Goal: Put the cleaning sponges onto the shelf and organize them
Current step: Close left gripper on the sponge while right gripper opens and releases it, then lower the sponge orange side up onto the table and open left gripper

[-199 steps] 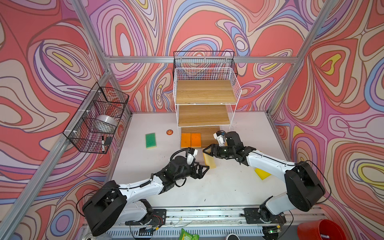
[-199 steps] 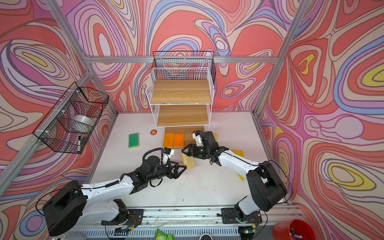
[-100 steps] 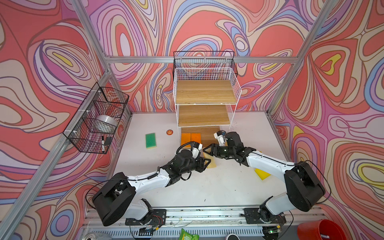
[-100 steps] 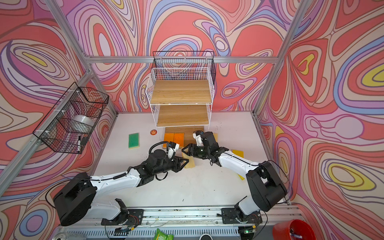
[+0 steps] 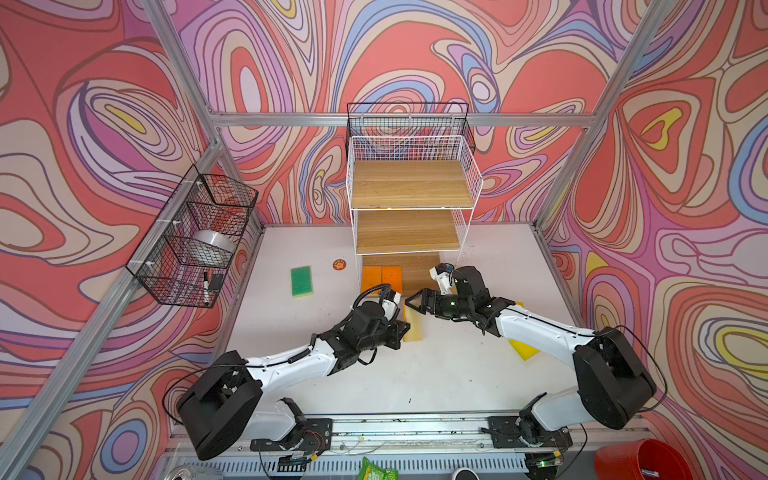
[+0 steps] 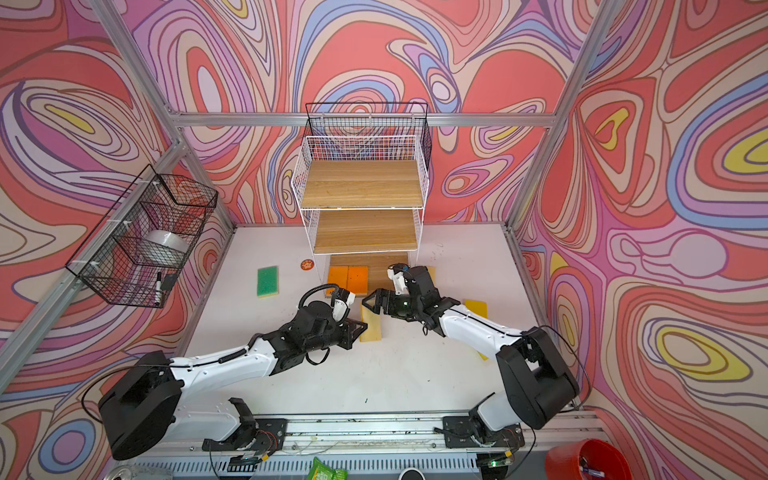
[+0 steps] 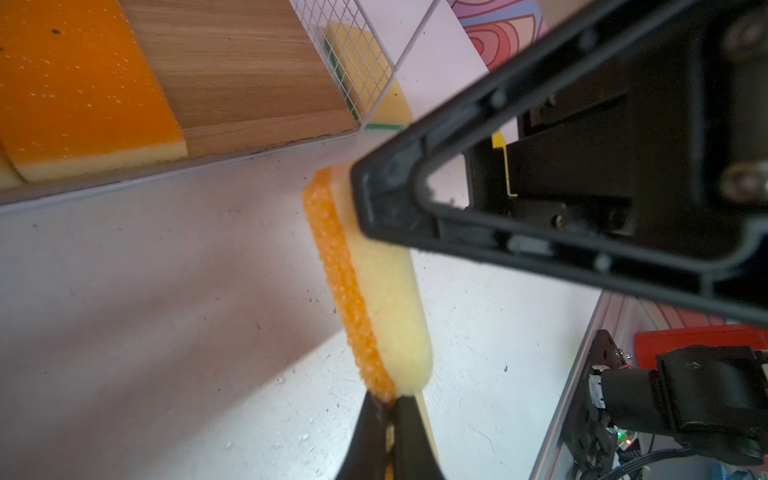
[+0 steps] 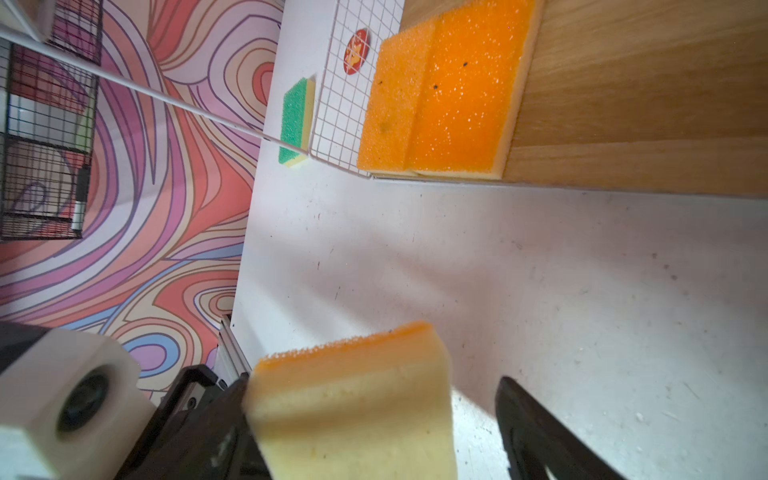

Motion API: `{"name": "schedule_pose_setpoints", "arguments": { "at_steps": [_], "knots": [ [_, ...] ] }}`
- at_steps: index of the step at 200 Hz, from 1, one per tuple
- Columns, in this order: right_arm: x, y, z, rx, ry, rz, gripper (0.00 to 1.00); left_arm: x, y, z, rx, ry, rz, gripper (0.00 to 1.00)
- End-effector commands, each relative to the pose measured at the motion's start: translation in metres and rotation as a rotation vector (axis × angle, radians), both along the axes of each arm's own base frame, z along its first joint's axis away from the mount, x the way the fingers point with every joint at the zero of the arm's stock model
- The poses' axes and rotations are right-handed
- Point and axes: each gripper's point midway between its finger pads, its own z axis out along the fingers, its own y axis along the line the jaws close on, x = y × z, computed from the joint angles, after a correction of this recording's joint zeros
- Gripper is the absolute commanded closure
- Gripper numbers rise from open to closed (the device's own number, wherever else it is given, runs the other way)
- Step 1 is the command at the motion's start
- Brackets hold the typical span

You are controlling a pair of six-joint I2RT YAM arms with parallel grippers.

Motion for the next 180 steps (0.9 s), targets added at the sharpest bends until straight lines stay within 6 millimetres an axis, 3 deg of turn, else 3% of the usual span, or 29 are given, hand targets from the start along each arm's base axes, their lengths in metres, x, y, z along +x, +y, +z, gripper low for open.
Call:
{"name": "schedule_pose_setpoints", "arguments": {
  "at_steps": [1, 40, 71, 117, 180],
  "knots": [
    [0.001, -0.016, 0.013, 0.032, -0.024, -0.02, 0.03, -0.004, 0.027, -0.014, 0.145, -0.017, 0.03, 1.0],
    [0.0, -0.049, 0.019, 0.079, -0.008, -0.07, 0.03, -0.002, 0.063, -0.006, 0.397, -0.137, 0.085, 1.0],
    [-0.003, -0.07, 0.015, 0.086, 0.011, -0.105, 0.03, -0.003, 0.073, -0.008, 0.619, -0.243, 0.122, 1.0],
    [-0.005, -0.089, 0.005, 0.066, 0.051, -0.148, 0.03, 0.003, 0.063, -0.021, 0.961, -0.345, 0.118, 1.0],
    [0.007, -0.129, -0.019, 0.011, 0.124, -0.267, 0.03, 0.005, 0.028, -0.048, 1.065, -0.318, 0.02, 0.99]
  ]
}}
